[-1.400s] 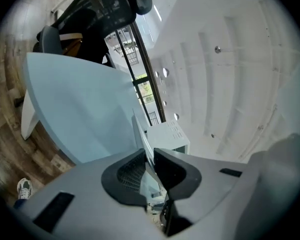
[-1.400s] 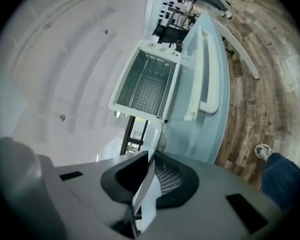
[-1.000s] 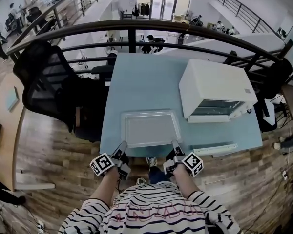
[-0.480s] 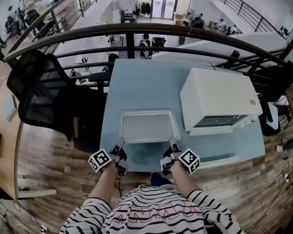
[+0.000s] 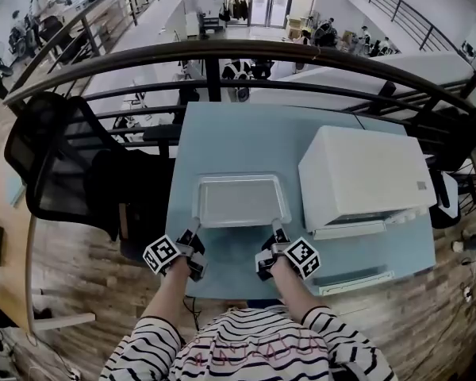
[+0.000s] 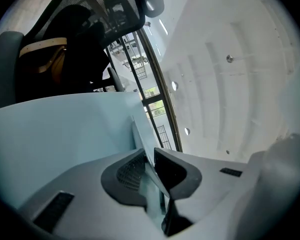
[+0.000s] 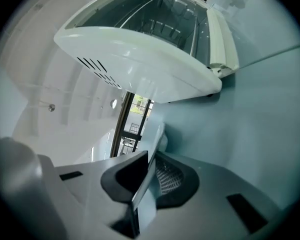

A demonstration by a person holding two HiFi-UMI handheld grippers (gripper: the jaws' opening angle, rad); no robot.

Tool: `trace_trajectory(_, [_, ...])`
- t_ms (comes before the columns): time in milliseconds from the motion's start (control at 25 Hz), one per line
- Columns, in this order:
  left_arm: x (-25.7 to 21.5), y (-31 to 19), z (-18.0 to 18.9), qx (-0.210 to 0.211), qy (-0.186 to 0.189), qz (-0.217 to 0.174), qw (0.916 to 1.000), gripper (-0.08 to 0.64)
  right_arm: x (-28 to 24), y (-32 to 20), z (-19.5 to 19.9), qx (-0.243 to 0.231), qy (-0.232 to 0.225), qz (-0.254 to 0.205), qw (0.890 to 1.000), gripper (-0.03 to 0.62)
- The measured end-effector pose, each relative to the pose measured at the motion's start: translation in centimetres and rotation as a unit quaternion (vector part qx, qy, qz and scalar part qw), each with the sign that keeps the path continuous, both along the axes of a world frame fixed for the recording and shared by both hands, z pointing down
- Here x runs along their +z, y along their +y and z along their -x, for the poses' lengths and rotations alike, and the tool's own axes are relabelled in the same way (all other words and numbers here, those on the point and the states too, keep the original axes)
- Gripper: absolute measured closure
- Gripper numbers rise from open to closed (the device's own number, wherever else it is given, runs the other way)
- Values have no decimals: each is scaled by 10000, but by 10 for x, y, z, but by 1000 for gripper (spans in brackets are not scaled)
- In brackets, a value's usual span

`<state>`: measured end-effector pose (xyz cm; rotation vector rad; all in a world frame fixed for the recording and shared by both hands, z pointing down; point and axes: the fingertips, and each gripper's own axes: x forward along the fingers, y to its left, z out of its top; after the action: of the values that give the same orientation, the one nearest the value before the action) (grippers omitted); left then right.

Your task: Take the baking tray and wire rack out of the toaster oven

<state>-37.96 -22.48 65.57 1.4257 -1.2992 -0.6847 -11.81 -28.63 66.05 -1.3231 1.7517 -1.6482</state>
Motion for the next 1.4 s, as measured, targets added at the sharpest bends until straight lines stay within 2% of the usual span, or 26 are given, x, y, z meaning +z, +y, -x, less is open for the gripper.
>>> trace_trajectory(160, [9,-26,10,-42,-55,141,9999,503,4,-24,9,22,102,20,9999,535])
trace_trajectory(400, [15,-69,17,79,-353,396,9986,503,12,-58,16,115,246,69,9996,535])
trace_trajectory(680, [27,-97,18,100,-1002,746,9921,503,27,-82,18,-167,1062,307,9937,509])
trace_trajectory(800, [32,-100,19,156,-1466,992,9841,503,36,-83,18,-445,1469,407,9873,492])
trace_trajectory(880, [35,-101,20,239,-1844,1155,9758,503,41,-81,21,-749,1852,419,9789,466])
trace_trajectory(960, [37,-100,19,311,-2014,1257,9709,494,44,-78,23,-991,2161,422,9704,415])
trace_trajectory(1080, [35,-99,22,318,-2207,1275,9665,447,46,-72,23,-1222,2468,459,9602,377])
trace_trajectory(1160, [32,-97,25,347,-2440,1263,9609,410,44,-69,21,-1399,2789,366,9494,370])
trace_trajectory(1280, [20,-96,24,450,-2816,1103,9521,377,30,-70,18,-1672,3407,-104,9251,370])
trace_trajectory(1400, [1,-94,17,581,-3293,813,9389,370,4,-71,19,-1869,3980,-823,8943,370])
